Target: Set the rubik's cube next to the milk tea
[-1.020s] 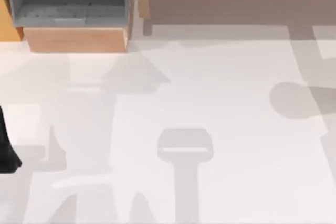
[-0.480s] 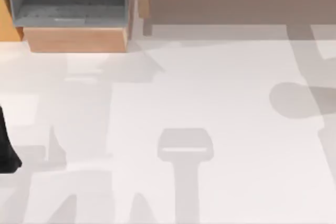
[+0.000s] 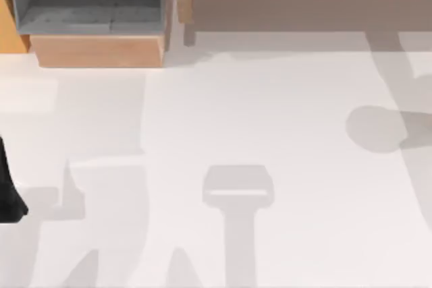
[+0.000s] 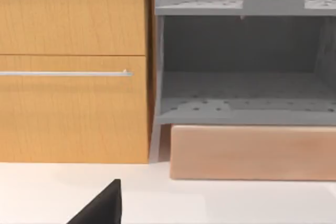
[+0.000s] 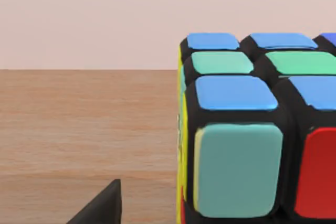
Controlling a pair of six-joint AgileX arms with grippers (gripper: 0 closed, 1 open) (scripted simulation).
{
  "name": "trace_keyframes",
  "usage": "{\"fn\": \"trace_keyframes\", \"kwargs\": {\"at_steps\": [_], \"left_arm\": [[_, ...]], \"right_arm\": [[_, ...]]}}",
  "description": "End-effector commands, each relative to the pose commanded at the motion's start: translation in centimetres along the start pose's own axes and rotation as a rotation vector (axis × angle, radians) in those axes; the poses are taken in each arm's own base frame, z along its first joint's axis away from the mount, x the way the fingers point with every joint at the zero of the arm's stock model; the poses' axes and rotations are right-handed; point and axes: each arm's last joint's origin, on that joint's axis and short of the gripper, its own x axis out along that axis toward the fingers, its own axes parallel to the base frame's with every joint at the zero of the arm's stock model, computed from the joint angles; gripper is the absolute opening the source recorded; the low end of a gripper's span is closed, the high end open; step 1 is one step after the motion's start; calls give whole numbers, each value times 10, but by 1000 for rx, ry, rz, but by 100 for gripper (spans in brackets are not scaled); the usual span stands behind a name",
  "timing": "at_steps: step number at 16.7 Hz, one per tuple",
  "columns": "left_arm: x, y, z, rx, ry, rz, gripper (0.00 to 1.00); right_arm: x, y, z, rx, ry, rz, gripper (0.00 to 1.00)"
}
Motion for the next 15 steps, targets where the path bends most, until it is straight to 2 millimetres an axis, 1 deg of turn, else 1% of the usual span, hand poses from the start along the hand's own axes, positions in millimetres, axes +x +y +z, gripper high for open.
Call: {"fn": "trace_keyframes", "kwargs": {"at_steps": [4, 15], "left_arm": [[0, 0, 0, 0, 0, 0, 100], [0, 0, 0, 0, 0, 0, 100]], "right_arm": [[1, 0, 0, 0, 0, 0, 100], [1, 0, 0, 0, 0, 0, 17]]}}
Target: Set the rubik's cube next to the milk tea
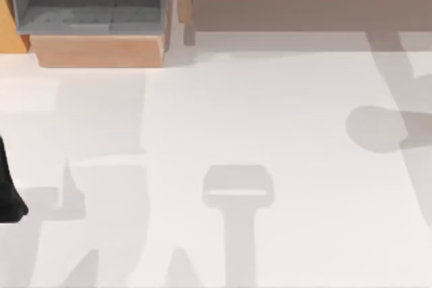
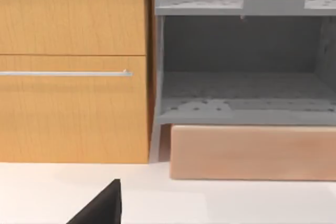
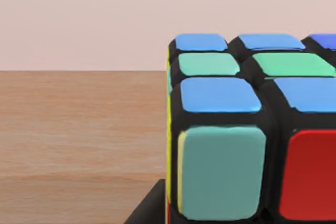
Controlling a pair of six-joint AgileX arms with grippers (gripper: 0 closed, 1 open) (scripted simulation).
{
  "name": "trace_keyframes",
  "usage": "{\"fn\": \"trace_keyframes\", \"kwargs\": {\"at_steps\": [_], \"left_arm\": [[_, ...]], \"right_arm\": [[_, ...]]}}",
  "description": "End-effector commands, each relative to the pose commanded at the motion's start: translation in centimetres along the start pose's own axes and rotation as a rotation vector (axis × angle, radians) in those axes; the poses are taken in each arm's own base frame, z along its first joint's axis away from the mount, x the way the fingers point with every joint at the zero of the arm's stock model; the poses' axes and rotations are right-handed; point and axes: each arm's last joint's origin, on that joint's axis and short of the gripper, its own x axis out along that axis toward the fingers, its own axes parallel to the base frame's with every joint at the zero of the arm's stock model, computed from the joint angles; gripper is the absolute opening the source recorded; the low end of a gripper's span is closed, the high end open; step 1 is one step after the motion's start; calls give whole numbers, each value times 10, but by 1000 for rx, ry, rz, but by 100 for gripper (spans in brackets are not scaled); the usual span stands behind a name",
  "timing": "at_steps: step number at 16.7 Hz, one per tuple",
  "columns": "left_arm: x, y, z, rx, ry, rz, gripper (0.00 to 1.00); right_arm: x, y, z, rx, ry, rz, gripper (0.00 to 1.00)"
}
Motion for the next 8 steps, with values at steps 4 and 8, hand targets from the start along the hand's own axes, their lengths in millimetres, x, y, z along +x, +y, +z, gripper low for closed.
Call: {"fn": "trace_keyframes", "kwargs": {"at_steps": [4, 8], "left_arm": [[0, 0, 0, 0, 0, 0, 100], [0, 0, 0, 0, 0, 0, 100]], "right_arm": [[0, 0, 0, 0, 0, 0, 0], [0, 0, 0, 0, 0, 0, 0]]}}
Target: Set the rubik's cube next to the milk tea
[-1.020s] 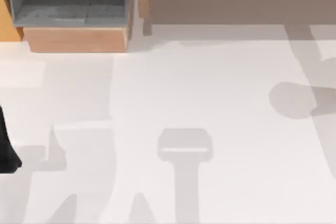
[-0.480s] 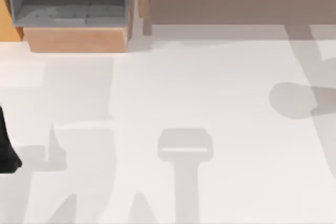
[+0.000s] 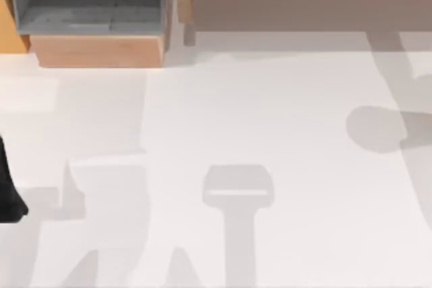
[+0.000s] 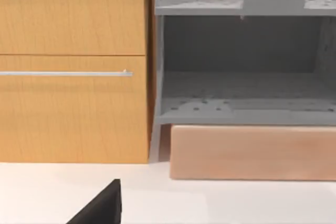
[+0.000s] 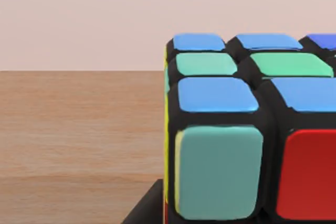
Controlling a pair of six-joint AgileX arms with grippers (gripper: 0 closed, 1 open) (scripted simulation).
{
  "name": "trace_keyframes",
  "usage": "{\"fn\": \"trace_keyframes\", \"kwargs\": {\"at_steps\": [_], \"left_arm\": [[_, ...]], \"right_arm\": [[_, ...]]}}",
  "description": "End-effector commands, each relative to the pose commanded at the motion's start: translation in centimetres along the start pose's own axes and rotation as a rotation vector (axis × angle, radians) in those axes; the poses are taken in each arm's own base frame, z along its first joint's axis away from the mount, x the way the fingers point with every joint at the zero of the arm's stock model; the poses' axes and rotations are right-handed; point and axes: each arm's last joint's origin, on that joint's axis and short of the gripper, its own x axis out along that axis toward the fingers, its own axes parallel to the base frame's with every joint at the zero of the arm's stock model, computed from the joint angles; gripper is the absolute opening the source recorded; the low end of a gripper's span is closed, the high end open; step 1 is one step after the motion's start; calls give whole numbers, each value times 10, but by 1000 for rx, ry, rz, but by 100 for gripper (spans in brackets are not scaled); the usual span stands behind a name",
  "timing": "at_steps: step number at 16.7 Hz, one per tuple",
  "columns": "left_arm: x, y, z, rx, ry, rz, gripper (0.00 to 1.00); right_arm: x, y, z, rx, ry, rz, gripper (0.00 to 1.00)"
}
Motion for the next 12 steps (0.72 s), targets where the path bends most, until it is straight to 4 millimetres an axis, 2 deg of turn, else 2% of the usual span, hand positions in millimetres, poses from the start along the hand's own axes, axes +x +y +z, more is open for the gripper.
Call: {"fn": "trace_keyframes", "kwargs": {"at_steps": [12], "left_arm": [[0, 0, 0, 0, 0, 0, 100]], "right_arm": [[-2, 1, 12, 5, -5, 3, 0]]}}
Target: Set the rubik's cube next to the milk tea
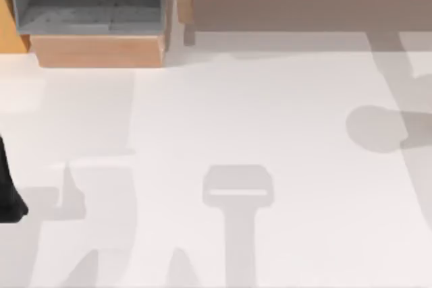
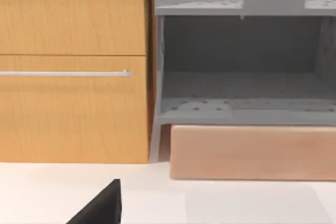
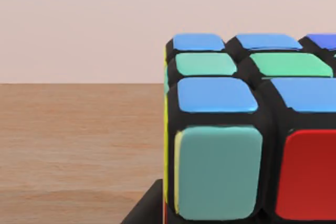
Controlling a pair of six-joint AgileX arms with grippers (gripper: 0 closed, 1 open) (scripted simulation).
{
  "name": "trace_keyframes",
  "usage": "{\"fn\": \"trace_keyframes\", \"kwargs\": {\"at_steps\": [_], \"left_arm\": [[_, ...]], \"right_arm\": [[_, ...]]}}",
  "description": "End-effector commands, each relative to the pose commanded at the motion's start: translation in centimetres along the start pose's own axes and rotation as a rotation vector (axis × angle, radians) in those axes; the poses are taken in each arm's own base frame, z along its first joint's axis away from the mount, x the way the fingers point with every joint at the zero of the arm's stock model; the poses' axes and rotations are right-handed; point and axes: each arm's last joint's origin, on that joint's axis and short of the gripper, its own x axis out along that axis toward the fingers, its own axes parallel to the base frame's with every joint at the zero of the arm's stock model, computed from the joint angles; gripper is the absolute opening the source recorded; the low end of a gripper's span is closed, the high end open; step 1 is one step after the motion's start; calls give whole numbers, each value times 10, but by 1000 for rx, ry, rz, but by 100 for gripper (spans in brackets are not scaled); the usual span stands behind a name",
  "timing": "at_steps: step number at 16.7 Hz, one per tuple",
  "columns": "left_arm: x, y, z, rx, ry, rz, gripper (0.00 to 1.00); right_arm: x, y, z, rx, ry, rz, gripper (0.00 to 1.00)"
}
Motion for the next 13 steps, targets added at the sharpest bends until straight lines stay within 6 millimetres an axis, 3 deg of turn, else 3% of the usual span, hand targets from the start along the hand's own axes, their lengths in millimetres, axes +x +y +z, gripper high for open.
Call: {"fn": "trace_keyframes", "kwargs": {"at_steps": [3, 6, 8, 10, 13], "left_arm": [[0, 0, 0, 0, 0, 0, 100], [0, 0, 0, 0, 0, 0, 100], [0, 0, 0, 0, 0, 0, 100], [0, 0, 0, 0, 0, 0, 100], [0, 0, 0, 0, 0, 0, 100]], "right_arm": [[-14, 11, 24, 65, -17, 14, 0], [-46, 42, 59, 189, 8, 84, 0], [-67, 65, 71, 262, 93, 141, 0], [-79, 87, 65, 296, 249, 178, 0], [-73, 114, 18, 255, 596, 170, 0]]}}
